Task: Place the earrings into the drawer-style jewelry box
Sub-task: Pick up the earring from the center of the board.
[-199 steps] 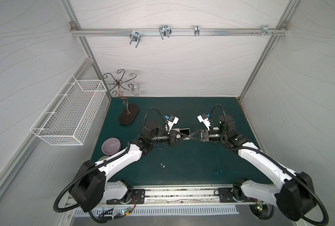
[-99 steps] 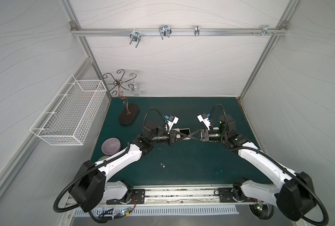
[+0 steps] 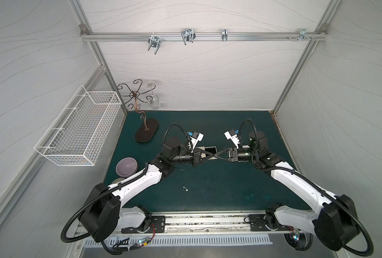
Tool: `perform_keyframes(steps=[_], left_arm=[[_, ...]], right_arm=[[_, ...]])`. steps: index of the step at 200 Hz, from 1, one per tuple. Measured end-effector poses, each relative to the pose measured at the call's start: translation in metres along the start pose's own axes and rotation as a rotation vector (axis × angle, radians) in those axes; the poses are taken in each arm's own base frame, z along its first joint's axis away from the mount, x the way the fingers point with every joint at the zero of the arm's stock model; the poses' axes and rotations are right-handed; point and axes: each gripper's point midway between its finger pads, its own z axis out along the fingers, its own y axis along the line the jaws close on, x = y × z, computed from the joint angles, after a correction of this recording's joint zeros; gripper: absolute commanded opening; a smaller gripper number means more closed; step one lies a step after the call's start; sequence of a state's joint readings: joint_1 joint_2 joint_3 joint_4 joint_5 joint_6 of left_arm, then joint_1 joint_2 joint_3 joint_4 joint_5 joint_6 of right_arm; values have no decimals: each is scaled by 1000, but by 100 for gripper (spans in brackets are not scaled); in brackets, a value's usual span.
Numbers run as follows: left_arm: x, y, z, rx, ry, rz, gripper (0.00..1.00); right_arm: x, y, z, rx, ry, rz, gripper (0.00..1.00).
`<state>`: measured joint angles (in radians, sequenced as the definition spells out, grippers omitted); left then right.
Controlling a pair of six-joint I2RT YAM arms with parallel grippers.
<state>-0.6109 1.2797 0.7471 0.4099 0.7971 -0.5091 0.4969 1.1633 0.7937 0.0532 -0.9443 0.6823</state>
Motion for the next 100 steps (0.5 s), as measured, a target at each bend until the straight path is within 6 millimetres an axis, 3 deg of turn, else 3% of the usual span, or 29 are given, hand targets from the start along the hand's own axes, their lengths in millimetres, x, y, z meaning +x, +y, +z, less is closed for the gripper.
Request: perform_keyframes(steps=[100], left_arm=[[-1, -1, 0, 7, -3, 2, 0]], right_arm=[[-1, -1, 1, -1, 0, -1, 19]])
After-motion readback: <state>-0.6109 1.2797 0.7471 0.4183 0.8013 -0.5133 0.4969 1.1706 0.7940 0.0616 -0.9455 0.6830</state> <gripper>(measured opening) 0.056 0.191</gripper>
